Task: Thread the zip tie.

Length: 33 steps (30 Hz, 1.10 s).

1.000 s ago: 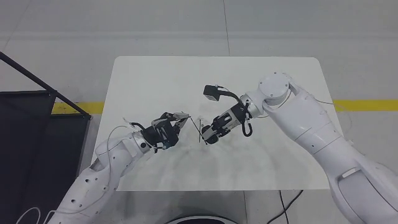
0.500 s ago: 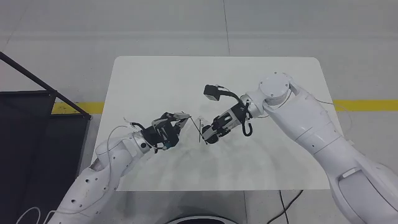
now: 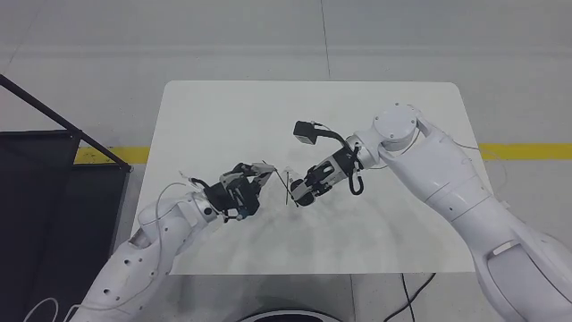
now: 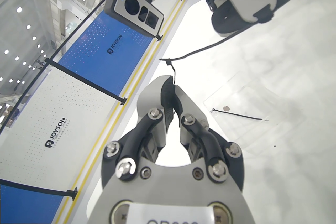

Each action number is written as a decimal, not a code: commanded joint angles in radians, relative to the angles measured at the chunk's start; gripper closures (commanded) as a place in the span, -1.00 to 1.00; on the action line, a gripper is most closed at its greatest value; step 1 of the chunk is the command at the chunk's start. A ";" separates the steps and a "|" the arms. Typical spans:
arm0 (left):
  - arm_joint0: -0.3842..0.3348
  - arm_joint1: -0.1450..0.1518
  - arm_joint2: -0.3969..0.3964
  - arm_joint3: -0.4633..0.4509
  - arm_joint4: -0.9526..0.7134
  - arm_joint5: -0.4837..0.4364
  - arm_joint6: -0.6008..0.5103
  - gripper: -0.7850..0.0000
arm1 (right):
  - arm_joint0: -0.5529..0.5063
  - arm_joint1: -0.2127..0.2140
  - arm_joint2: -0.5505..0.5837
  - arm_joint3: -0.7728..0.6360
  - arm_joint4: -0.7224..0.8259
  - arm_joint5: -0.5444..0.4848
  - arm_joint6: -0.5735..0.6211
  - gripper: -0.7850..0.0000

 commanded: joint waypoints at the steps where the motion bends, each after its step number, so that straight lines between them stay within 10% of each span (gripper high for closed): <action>1: 0.001 0.000 0.002 -0.002 0.014 0.005 0.003 1.00 | 0.000 0.000 -0.001 0.001 0.003 0.001 0.000 1.00; 33: -0.005 -0.007 -0.005 0.017 -0.043 -0.008 -0.007 1.00 | 0.017 -0.001 -0.029 0.013 0.022 -0.004 0.000 1.00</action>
